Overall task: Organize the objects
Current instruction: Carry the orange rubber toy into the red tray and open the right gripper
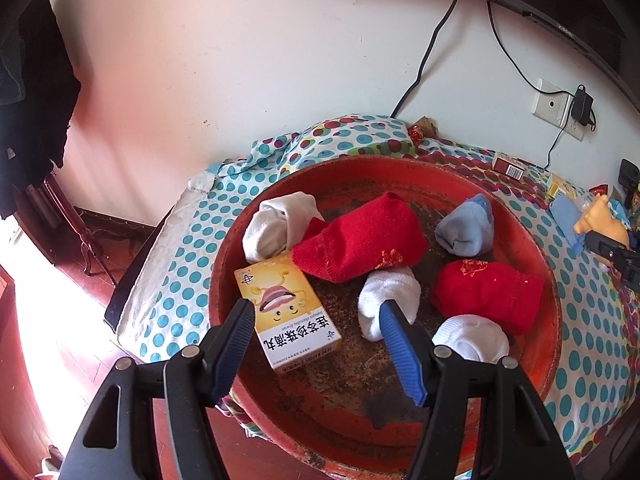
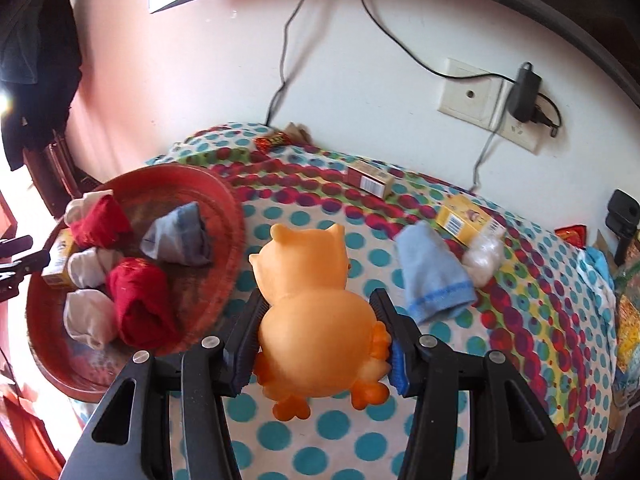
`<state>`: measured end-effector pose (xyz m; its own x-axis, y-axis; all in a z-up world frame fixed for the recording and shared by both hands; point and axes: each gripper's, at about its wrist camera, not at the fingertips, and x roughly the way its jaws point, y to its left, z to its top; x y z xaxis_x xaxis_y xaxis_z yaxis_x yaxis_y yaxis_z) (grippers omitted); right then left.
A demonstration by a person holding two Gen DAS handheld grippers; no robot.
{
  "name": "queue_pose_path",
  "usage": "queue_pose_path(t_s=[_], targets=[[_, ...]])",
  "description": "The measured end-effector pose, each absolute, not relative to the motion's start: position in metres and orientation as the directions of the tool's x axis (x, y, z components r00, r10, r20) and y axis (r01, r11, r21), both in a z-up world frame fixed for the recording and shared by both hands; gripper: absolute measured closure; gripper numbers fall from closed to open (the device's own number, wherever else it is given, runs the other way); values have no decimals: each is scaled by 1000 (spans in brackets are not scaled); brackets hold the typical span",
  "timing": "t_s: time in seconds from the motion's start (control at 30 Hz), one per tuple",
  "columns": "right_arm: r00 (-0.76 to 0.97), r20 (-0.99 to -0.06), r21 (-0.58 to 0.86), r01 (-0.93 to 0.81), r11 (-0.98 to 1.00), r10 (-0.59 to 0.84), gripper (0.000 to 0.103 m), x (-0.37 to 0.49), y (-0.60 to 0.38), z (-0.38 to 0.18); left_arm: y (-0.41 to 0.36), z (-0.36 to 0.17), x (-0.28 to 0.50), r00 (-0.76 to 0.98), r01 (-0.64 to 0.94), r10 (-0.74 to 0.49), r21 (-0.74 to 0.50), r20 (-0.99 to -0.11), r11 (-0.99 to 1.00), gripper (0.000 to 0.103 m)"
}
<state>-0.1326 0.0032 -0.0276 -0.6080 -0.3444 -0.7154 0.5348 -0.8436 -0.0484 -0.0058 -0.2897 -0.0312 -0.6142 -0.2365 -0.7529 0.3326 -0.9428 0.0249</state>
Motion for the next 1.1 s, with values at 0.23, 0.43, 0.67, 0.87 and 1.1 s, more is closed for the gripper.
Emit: queue_pose_path(t_s=[0.23,0.43,0.67,0.87,1.1], targets=[[-536,-716,-13,651,-759,-447,54,-117,-73,-19,-299,-32,-3,-604,353,-242,17,-759,-936,37],[-478,-749,-27,714,-700,-459,54,-113,-134,-34,-303,-34,-1,-597,357,-233,6,-768,-934,37],[-441,-785,-26,725,-688,-435,54,-119,-164,-51,-305,-36,-1,-593,355,-224,-1,-773,-935,37],[-440,-805,-54,722,-689,-398,54,-123,-180,-67,-305,-38,-2,-588,353,-217,-6,-780,-936,37],[-442,-810,-71,727,-683,-385,50,-123,-185,-72,-303,-41,-4,-583,346,-211,-4,-785,-938,37]])
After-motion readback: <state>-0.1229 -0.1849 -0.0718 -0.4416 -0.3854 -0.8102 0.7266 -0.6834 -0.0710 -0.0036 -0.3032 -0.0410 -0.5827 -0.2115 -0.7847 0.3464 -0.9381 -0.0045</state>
